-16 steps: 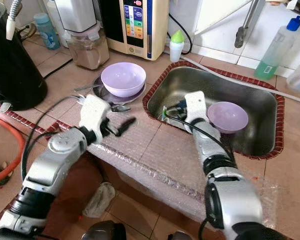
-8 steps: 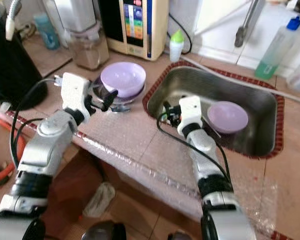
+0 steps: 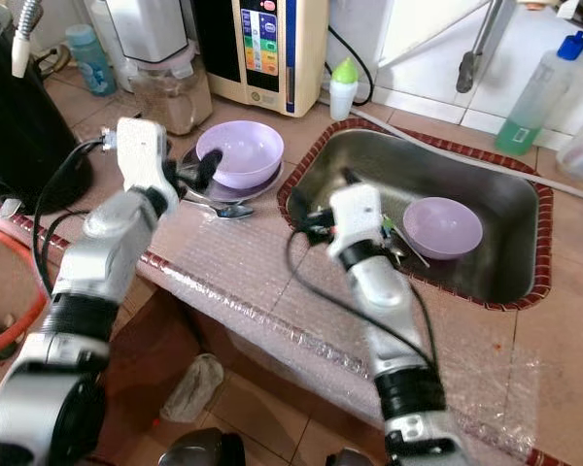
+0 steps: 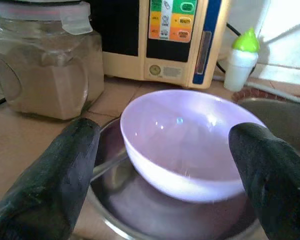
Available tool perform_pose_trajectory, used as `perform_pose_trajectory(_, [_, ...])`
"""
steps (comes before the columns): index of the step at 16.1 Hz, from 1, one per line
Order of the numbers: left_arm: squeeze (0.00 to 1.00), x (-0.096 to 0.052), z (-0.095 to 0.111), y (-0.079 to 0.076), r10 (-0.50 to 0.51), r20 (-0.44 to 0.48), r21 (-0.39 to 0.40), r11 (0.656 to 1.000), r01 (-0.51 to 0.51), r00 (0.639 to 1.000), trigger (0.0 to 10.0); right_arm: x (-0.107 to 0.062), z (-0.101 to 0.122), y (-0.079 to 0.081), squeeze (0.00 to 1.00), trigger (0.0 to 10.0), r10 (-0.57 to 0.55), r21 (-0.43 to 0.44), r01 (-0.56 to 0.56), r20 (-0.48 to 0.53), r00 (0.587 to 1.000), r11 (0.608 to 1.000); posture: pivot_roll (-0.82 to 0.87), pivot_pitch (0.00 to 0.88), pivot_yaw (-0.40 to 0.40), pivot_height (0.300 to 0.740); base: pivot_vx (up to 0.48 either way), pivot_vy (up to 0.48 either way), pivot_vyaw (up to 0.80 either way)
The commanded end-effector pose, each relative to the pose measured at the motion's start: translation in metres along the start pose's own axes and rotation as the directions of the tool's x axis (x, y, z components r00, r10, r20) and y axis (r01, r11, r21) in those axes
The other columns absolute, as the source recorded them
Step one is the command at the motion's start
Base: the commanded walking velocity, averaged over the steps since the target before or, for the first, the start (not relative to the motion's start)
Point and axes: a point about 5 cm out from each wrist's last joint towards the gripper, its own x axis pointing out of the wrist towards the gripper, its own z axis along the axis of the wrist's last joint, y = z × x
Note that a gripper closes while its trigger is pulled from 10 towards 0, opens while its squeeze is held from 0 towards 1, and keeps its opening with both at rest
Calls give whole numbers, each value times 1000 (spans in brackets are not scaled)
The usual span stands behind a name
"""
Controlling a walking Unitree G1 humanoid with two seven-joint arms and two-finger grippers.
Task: Kitchen organization
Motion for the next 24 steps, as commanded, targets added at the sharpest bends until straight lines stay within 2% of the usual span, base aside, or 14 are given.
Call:
perform_pose_trajectory(1, [0, 3, -2, 3, 20, -14, -17, 1000, -20, 1000, 10000, -3, 0, 3, 1000, 10000, 17, -8, -17, -12, 1000, 1000, 27, 31, 34, 740, 0, 0, 0])
perform_pose_trajectory(2, [0, 5, -2, 4, 33, -21, -29, 999, -33, 999, 10000, -4, 1, 5, 671, 10000, 21, -10, -21, -10, 1000, 1000, 27, 31, 34, 740, 0, 0, 0])
perform_pose_trajectory(3, [0, 9, -3, 5, 35, -37, -41, 998, -36, 999, 10000, -5, 4, 8, 522, 10000, 27, -3, -27, -7, 1000, 1000, 23, 32, 36, 740, 0, 0, 0])
perform_pose_trajectory(5, [0, 18, -6, 1, 19, -91, -79, 996, -26, 996, 10000, -7, 6, 13, 282, 10000, 45, -4, -45, -19, 999, 999, 16, 30, 41, 740, 0, 0, 0])
perform_pose_trajectory(8, [0, 24, -8, -5, -6, -142, -83, 997, -6, 990, 10000, -7, 5, 15, 161, 10000, 51, -4, -51, -29, 998, 999, 13, 29, 47, 740, 0, 0, 0])
perform_pose_trajectory(9, [0, 26, -13, -5, -2, -180, -104, 994, -17, 984, 6706, -8, 6, 17, 86, 10000, 54, -3, -54, -34, 998, 999, 12, 29, 49, 740, 0, 0, 0])
perform_pose_trajectory(10, [0, 26, -15, -4, 7, -192, -109, 994, -28, 981, 4667, -8, 7, 17, 43, 10000, 57, -3, -57, -35, 998, 998, 12, 29, 49, 740, 0, 0, 0])
perform_pose_trajectory(11, [0, 27, -15, -2, 30, -192, -111, 993, -52, 981, 4549, -7, 7, 18, 0, 10000, 63, -5, -63, -35, 997, 998, 11, 28, 51, 740, 0, 0, 0])
perform_pose_trajectory(12, [0, 29, -7, -1, 43, -151, -123, 991, -62, 988, 4627, -8, 8, 19, 0, 10000, 66, -7, -66, -34, 997, 998, 11, 28, 51, 740, 0, 0, 0])
perform_pose_trajectory(13, [0, 31, -1, -1, 46, -125, -123, 990, -62, 991, 9255, -8, 7, 20, 0, 10000, 66, -6, -67, -38, 997, 998, 11, 29, 54, 740, 0, 0, 0])
perform_pose_trajectory(14, [0, 31, 0, 0, 53, -122, -123, 990, -68, 991, 10000, -9, 7, 21, 0, 10000, 66, -5, -67, -39, 997, 998, 11, 29, 54, 740, 0, 0, 0])
perform_pose_trajectory(22, [0, 30, -26, -3, 34, -274, -279, 954, -114, 961, 10000, -5, 8, 25, 0, 10000, 80, -8, -81, -39, 996, 997, 11, 23, 58, 740, 0, 0, 0])
perform_pose_trajectory(23, [0, 30, -25, -3, 35, -267, -277, 954, -112, 963, 2941, -5, 8, 26, 0, 10000, 81, -8, -81, -40, 996, 997, 10, 24, 58, 740, 0, 0, 0])
perform_pose_trajectory(24, [0, 30, -25, -4, 31, -264, -296, 949, -111, 964, 0, -6, 8, 27, 0, 10000, 83, -8, -84, -40, 996, 996, 9, 22, 60, 740, 0, 0, 0])
